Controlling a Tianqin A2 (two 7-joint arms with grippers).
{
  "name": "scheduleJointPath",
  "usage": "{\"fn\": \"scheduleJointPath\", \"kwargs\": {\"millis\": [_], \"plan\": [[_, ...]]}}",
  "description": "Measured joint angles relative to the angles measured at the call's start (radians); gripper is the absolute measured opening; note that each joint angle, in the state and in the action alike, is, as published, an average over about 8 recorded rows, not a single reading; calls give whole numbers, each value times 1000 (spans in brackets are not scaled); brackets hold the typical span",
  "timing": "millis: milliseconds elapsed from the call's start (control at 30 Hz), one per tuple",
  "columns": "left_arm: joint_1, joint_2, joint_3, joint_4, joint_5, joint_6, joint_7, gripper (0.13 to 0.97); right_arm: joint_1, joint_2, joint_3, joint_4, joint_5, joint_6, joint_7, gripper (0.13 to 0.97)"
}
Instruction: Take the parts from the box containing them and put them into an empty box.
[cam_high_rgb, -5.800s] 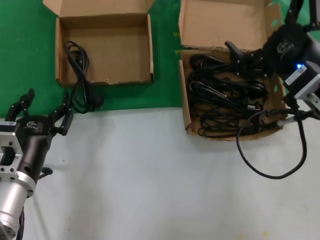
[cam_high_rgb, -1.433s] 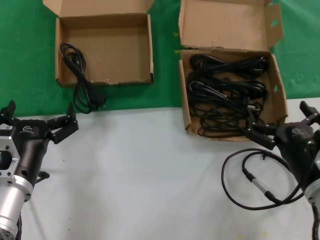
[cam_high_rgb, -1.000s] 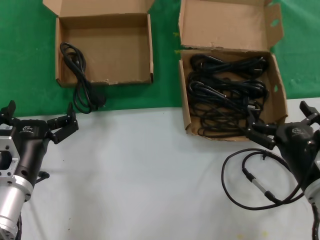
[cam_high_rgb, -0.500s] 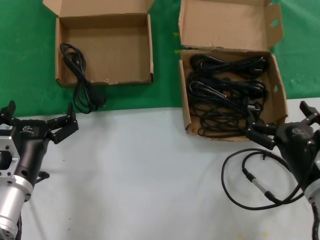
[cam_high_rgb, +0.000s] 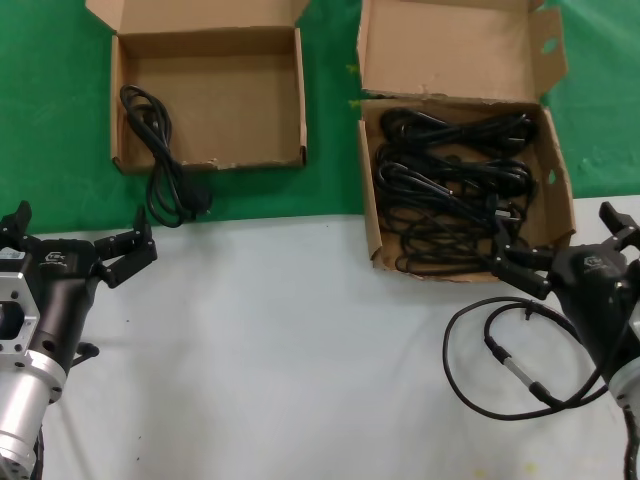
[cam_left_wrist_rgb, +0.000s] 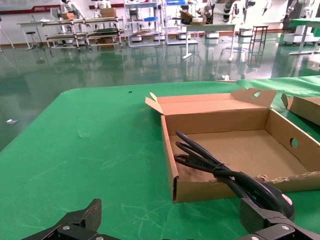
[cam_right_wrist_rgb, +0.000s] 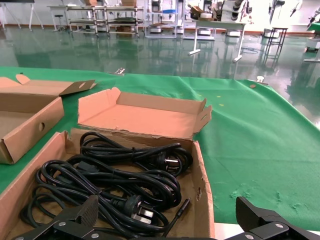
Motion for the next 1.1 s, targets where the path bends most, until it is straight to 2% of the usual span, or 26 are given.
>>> {"fn": "scheduleJointPath", "kwargs": {"millis": [1100], "plan": [[0,0,0,0,0,0,0,966,0,0,0,0,0,0,0,966]]}}
